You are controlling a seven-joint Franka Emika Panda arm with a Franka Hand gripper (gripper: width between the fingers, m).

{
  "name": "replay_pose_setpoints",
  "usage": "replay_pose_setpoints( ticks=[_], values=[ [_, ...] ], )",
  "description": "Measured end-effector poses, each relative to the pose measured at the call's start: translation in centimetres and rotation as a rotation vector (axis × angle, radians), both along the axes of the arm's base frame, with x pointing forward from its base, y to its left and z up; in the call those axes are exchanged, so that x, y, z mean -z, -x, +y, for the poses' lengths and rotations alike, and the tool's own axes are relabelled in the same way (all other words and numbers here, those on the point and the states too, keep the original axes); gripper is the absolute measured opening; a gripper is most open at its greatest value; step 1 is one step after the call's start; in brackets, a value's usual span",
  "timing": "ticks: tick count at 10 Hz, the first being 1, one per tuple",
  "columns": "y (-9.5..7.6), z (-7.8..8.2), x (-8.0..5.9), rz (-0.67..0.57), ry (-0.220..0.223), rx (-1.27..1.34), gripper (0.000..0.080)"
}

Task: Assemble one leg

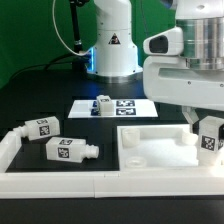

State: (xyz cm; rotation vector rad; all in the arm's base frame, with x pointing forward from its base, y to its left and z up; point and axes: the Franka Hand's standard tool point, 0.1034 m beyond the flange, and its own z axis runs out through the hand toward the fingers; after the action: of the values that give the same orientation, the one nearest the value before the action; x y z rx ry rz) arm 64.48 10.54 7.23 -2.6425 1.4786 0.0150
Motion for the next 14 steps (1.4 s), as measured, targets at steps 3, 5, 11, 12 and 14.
replay_pose_setpoints(
  ticks=[3, 5, 11, 12, 14],
  values=[
    [0.1, 0.0, 0.0, 0.048, -0.050, 0.466, 0.0287],
    [0.2, 0.0, 0.0, 0.046, -0.049, 0.452, 0.0360],
    [0.6, 1.1, 0.2, -0.018, -0.013, -0.279, 0.0645],
    [0.6, 1.1, 0.3, -0.024, -0.011, -0.330, 0.0648],
    [0.7, 1.0, 0.3, -0.052, 0.054, -0.708, 0.0649]
  ],
)
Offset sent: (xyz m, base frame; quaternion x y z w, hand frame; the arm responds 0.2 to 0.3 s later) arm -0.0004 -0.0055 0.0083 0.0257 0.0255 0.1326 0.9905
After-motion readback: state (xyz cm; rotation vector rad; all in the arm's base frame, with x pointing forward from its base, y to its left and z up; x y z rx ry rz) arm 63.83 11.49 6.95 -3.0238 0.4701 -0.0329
